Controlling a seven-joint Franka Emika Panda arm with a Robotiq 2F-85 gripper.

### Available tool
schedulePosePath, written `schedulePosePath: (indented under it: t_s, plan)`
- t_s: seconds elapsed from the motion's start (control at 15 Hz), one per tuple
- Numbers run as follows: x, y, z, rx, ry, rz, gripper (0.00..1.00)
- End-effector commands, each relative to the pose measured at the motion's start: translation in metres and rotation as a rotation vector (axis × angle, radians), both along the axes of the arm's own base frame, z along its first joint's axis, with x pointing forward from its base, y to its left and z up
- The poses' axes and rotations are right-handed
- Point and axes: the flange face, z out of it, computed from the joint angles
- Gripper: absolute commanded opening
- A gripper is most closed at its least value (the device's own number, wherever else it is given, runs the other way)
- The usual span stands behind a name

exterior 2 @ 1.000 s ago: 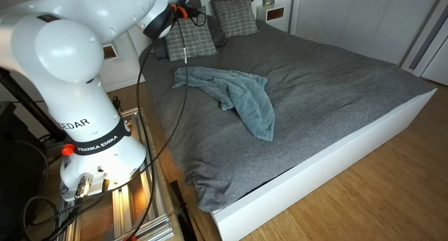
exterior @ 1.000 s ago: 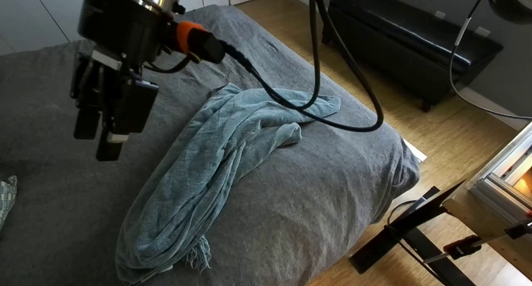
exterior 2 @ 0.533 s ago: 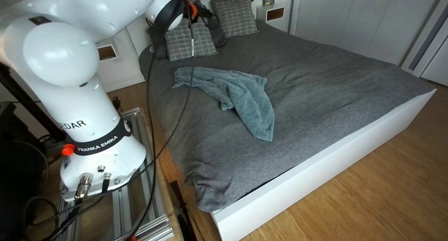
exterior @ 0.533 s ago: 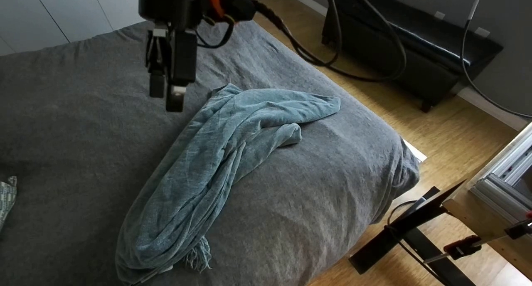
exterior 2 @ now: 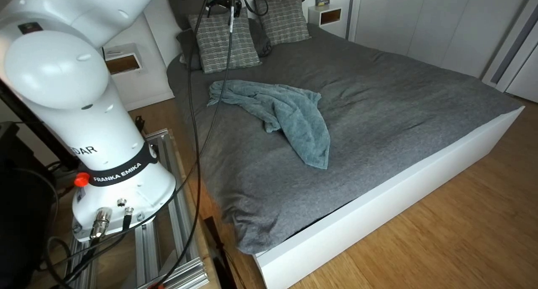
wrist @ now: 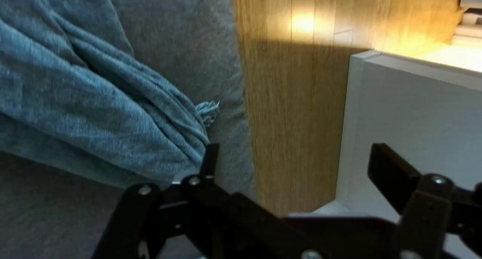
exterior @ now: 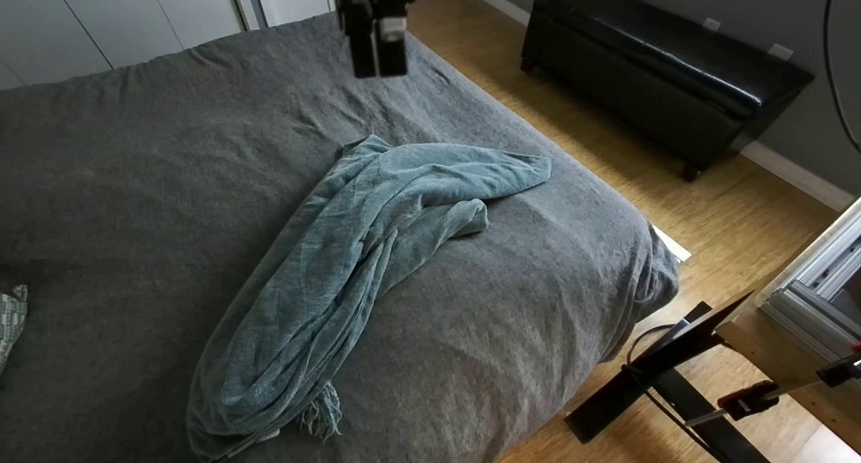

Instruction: Move the fleece to the left

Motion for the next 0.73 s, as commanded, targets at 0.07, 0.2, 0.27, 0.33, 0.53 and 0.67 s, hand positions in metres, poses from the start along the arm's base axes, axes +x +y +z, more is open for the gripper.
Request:
schedulePosePath:
  t_s: [0.07,0.2,0.27,0.33,0.53,0.67]
  plan:
    - [-0.051,-0.047,0.065,-0.267,0.060,-0.004,1.00]
    - [-0.038,-0.037,0.058,-0.224,0.060,0.013,1.00]
    - [-0.046,-0.045,0.072,-0.263,0.067,0.020,1.00]
    - [-0.051,-0.051,0.082,-0.283,0.062,0.021,1.00]
    - [-0.056,-0.055,0.084,-0.305,0.056,0.025,1.00]
    - [-0.057,-0.055,0.079,-0.312,0.062,0.028,1.00]
